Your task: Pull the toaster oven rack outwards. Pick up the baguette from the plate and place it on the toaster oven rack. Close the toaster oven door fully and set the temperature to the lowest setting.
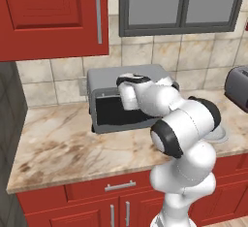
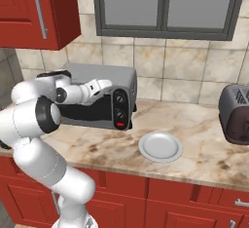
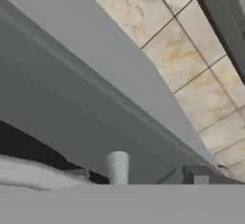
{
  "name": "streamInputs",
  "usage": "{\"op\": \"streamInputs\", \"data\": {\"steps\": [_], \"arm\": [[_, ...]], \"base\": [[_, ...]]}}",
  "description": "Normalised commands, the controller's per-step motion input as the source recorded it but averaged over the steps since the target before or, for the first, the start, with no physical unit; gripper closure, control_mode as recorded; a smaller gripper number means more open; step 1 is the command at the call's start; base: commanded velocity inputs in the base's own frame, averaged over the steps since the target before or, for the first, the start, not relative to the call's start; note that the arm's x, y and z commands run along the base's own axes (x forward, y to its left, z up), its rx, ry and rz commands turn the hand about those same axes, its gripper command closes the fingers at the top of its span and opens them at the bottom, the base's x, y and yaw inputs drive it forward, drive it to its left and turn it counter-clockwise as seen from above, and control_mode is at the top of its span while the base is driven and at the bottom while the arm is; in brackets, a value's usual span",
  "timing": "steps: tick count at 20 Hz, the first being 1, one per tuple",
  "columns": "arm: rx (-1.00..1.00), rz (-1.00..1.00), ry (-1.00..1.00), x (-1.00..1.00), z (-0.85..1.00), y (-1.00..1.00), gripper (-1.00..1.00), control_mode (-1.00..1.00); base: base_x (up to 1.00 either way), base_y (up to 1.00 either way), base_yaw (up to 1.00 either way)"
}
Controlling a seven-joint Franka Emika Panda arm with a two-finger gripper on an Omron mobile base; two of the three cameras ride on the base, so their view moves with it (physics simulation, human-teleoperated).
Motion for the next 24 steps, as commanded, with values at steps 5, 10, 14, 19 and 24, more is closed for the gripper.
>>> {"op": "streamInputs", "data": {"steps": [5,10,14,19,24], "arm": [[-0.10,-0.15,-0.05,0.60,0.00,0.10,-1.00,-1.00],[-0.07,-0.09,0.01,0.70,0.07,0.11,-1.00,-1.00],[0.00,-0.07,0.13,0.03,0.50,0.02,-1.00,-1.00],[0.05,-0.04,0.35,-0.53,0.94,0.00,-1.00,-1.00],[0.00,0.00,0.46,-0.14,0.97,0.12,-1.00,-1.00]], "base": [[0.00,0.00,0.00],[0.00,0.00,0.00],[0.00,0.00,0.00],[0.00,0.00,0.00],[0.00,0.00,0.00]]}}
